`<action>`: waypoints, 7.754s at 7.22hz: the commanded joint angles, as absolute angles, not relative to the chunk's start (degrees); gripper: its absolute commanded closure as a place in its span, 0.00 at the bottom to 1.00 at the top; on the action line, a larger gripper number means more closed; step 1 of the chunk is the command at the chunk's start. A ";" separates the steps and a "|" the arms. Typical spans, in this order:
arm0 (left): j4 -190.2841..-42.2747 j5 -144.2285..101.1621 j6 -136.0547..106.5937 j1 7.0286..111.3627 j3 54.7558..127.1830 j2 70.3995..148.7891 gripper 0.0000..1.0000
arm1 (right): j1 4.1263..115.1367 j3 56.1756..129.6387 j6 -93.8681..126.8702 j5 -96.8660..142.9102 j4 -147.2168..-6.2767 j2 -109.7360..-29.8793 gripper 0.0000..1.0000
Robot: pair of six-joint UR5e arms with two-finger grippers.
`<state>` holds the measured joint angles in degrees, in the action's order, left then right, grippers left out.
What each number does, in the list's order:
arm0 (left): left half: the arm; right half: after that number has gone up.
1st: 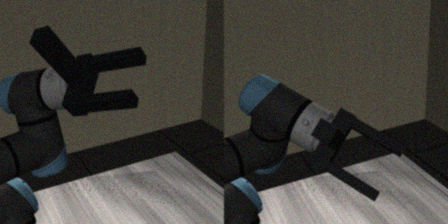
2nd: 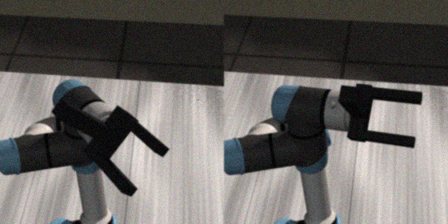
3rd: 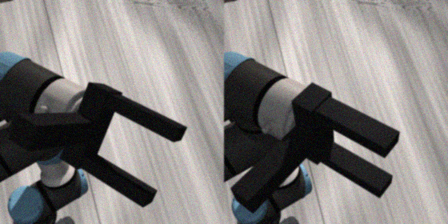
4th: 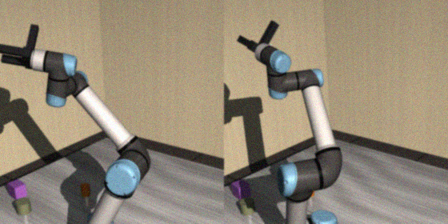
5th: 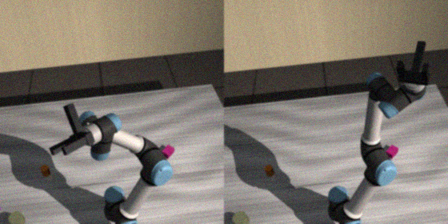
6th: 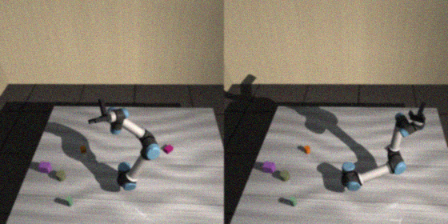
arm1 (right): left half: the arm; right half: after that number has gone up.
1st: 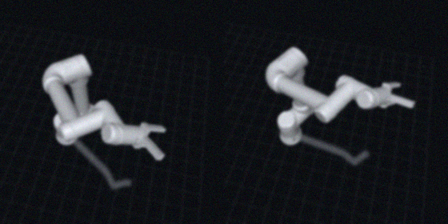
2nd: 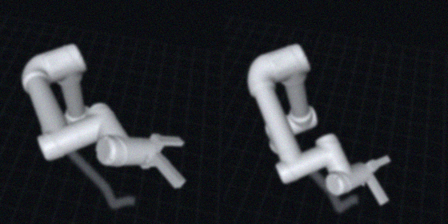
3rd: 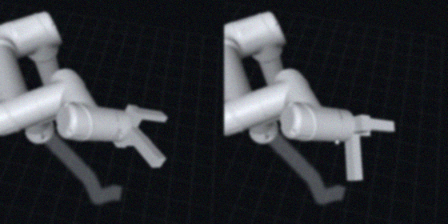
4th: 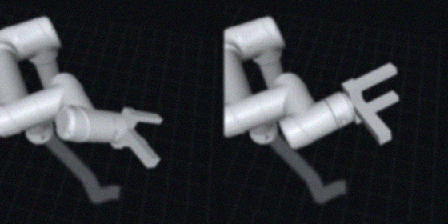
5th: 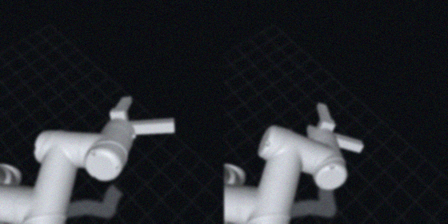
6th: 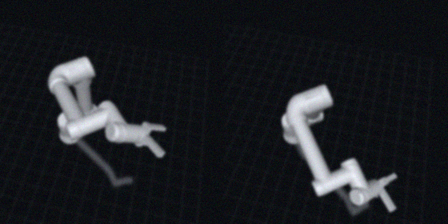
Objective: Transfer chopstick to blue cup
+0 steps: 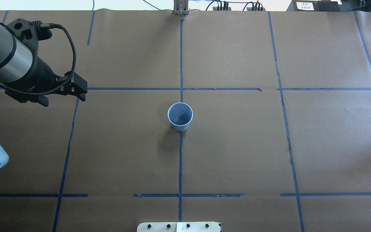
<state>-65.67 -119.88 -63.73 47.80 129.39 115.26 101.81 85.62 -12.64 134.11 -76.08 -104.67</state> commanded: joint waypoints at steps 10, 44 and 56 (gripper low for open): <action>-65.65 -121.29 -63.81 47.64 130.96 114.35 0.00 | 101.78 92.29 -13.01 133.51 -83.23 -105.82 0.26; -66.36 -130.60 -10.44 76.78 113.14 104.07 0.00 | 49.95 114.10 65.51 127.80 -128.62 -37.10 0.99; -66.62 -130.61 -5.80 79.28 111.80 102.48 0.00 | 33.31 104.15 80.34 119.18 -112.59 -38.76 0.08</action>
<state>-66.62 -130.61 -5.80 79.28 111.80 102.48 33.42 104.21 80.85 119.27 -112.84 -38.25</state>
